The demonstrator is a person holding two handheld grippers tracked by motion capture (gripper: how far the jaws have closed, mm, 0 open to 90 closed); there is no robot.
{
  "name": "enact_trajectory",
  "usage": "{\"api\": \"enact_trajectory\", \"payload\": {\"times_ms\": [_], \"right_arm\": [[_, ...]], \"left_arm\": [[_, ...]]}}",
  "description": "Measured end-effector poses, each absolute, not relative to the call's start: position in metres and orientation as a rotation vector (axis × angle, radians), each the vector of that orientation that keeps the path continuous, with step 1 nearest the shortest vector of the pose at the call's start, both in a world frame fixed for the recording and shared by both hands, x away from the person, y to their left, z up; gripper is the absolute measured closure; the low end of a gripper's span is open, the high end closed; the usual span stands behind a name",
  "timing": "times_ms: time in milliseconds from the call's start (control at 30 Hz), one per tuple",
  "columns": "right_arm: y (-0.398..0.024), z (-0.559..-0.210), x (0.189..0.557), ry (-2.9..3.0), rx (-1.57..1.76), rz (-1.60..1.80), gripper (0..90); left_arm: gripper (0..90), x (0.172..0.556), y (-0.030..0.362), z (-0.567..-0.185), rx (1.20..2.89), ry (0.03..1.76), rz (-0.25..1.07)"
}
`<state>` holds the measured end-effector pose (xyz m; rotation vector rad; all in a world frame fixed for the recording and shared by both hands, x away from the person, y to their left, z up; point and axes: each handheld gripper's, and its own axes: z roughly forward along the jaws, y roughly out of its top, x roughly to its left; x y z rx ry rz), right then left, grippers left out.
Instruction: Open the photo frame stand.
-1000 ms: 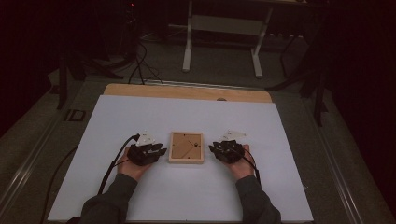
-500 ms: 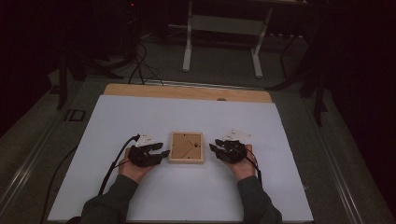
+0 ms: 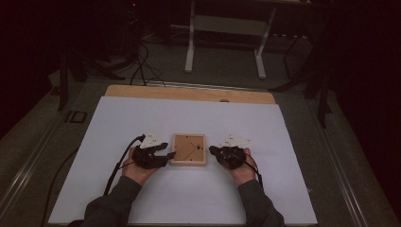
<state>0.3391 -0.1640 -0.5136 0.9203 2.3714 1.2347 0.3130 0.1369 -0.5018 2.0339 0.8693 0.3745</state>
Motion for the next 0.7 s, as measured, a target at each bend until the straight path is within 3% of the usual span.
{"api": "enact_trajectory", "payload": {"times_ms": [700], "right_arm": [[-0.152,-0.517,0.333,2.421,0.854,1.247,89.7]], "left_arm": [[48.9,0.326,0.103,-0.508,2.15,0.828,0.358]]}}
